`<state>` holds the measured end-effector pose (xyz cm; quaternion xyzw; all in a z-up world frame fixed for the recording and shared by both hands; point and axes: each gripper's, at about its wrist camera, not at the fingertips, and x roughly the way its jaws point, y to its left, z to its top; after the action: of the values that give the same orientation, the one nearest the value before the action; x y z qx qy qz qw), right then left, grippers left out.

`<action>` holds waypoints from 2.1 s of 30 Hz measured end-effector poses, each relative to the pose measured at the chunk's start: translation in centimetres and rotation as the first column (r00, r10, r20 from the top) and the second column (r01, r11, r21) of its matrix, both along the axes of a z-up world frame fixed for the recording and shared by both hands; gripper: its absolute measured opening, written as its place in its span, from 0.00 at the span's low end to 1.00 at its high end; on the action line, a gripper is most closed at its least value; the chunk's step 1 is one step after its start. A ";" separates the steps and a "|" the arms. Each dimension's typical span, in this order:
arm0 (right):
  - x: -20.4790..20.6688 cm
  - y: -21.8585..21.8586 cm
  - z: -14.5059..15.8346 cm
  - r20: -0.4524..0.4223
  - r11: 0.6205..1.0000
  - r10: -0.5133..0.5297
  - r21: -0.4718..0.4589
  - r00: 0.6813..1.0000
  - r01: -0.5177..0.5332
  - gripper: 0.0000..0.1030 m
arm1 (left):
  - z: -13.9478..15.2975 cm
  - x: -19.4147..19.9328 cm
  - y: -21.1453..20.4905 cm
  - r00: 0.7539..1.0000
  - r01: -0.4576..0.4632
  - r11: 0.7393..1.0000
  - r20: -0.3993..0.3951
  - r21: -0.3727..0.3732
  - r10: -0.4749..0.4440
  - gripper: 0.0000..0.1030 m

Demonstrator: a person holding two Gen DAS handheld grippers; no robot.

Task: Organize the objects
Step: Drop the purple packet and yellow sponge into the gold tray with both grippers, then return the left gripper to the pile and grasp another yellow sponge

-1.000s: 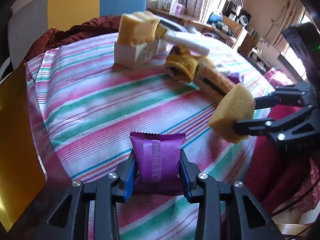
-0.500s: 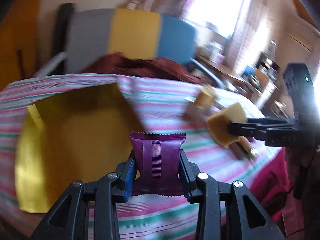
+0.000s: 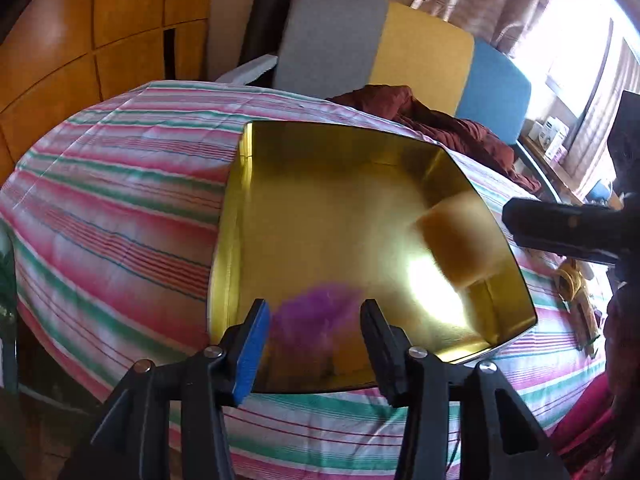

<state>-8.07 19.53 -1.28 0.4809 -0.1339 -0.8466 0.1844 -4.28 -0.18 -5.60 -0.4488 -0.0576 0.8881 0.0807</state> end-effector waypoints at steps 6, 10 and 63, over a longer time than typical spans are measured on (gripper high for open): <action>1.4 0.1 -0.3 -0.007 1.000 -0.008 0.023 1.000 0.008 0.88 | 1.2 0.5 -1.2 0.998 -0.048 0.999 -0.044 0.022 0.049 0.47; 2.7 0.7 -0.3 -0.033 0.998 -0.025 0.052 0.999 0.027 0.88 | 2.4 1.6 -1.7 0.993 -0.080 0.997 -0.082 0.024 0.081 0.47; 10.6 30.2 1.7 -0.282 0.712 -0.616 0.201 0.736 0.673 0.95 | 6.1 2.1 14.5 0.945 0.298 0.948 -0.107 -0.112 -0.310 0.47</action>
<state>2.51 49.68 0.39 0.3401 -0.1498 -0.9100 -0.1838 -2.20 14.34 0.46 -0.4000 0.0595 0.8927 0.1989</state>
